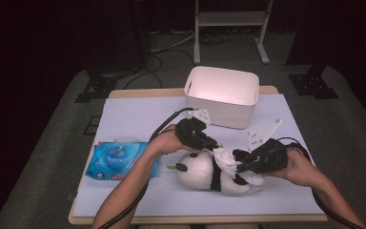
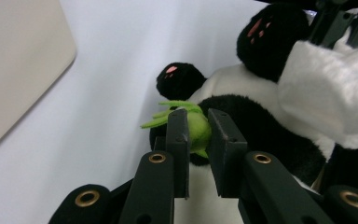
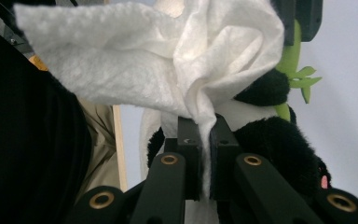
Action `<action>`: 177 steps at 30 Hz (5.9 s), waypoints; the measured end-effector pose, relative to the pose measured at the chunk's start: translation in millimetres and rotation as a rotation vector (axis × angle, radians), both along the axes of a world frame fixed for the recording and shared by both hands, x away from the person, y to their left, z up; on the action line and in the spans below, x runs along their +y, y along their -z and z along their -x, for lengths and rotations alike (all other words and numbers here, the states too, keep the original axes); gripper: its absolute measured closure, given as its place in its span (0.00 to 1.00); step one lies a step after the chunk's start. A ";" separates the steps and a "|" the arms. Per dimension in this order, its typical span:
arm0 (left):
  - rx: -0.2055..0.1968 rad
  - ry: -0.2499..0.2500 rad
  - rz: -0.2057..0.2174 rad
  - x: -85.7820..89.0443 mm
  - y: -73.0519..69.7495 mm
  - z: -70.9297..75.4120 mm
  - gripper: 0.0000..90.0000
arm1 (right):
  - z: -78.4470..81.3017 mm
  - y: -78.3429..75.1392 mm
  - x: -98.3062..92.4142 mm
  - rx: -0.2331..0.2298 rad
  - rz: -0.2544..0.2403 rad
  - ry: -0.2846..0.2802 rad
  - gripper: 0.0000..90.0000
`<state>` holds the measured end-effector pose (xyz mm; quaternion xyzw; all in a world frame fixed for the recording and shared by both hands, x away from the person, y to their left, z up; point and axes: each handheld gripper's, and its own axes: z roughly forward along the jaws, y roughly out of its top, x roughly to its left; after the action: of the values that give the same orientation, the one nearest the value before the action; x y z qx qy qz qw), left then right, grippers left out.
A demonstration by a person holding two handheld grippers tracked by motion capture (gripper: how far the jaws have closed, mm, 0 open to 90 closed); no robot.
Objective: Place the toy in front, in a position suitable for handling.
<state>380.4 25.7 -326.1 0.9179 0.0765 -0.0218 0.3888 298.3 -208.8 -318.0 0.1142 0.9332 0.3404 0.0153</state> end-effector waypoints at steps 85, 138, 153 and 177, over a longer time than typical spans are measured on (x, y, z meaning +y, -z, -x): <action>0.009 0.066 -0.004 41.2 29.9 47.6 0.46 | -14.1 10.5 -16.7 -0.019 0.109 0.130 0.95; -0.038 0.073 -0.017 -12.7 14.7 45.1 0.78 | -5.2 14.1 17.0 -0.004 0.009 0.033 0.81; -0.016 0.022 0.029 39.0 23.9 54.7 0.57 | 0.7 14.1 0.6 -0.002 0.077 0.049 0.94; -0.002 -0.016 0.004 59.8 39.4 56.7 0.51 | -10.7 9.6 15.0 -0.053 0.108 0.056 0.94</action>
<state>323.7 85.5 -365.5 0.9164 0.0835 -0.0182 0.3910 309.0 -193.8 -327.7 0.1305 0.9458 0.2920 0.0555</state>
